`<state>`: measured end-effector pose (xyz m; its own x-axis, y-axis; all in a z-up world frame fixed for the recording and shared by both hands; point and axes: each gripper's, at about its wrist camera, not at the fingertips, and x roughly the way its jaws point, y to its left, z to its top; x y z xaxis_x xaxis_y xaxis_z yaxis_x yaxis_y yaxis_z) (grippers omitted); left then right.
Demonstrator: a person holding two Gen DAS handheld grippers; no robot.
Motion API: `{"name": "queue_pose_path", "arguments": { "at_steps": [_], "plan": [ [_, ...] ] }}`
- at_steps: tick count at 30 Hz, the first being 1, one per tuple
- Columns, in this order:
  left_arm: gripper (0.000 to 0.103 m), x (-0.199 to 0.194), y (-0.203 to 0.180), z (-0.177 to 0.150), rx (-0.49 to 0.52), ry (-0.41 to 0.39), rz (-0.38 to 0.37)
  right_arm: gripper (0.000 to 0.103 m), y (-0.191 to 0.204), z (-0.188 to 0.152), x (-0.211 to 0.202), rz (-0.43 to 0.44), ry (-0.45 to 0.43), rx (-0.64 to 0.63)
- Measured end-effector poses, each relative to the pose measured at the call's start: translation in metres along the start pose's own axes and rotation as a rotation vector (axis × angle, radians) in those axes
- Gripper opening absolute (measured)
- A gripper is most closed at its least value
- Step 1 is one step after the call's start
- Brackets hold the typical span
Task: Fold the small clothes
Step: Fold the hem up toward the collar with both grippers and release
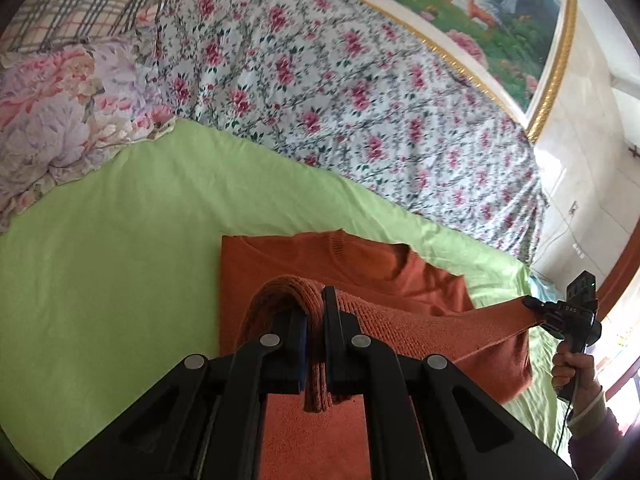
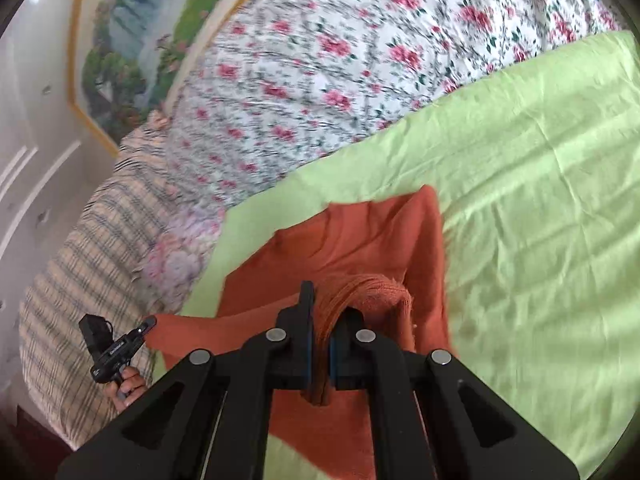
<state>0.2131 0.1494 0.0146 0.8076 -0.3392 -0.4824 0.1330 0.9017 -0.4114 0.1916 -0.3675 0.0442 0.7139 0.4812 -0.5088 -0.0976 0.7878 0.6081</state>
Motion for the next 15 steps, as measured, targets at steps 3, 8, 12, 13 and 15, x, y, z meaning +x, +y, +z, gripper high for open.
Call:
{"name": "queue_pose_path", "arguments": {
  "at_steps": [3,8,12,13,15],
  "plan": [
    [0.004,0.04,0.013,0.013,-0.013,0.044,0.028,0.007,-0.011,0.018,0.03,-0.044,0.015,0.012],
    [0.004,0.094,0.034,0.023,-0.047,0.113,0.066,0.007,-0.031,0.033,0.073,-0.088,0.054,0.043],
    [0.005,0.124,0.05,0.016,-0.066,0.176,0.097,0.007,-0.047,0.033,0.101,-0.121,0.105,0.054],
    [0.006,0.129,0.054,0.014,-0.078,0.191,0.098,0.007,-0.051,0.032,0.105,-0.13,0.119,0.061],
    [0.008,0.135,0.063,0.008,-0.106,0.22,0.096,0.008,-0.057,0.029,0.114,-0.151,0.14,0.072]
  ]
}}
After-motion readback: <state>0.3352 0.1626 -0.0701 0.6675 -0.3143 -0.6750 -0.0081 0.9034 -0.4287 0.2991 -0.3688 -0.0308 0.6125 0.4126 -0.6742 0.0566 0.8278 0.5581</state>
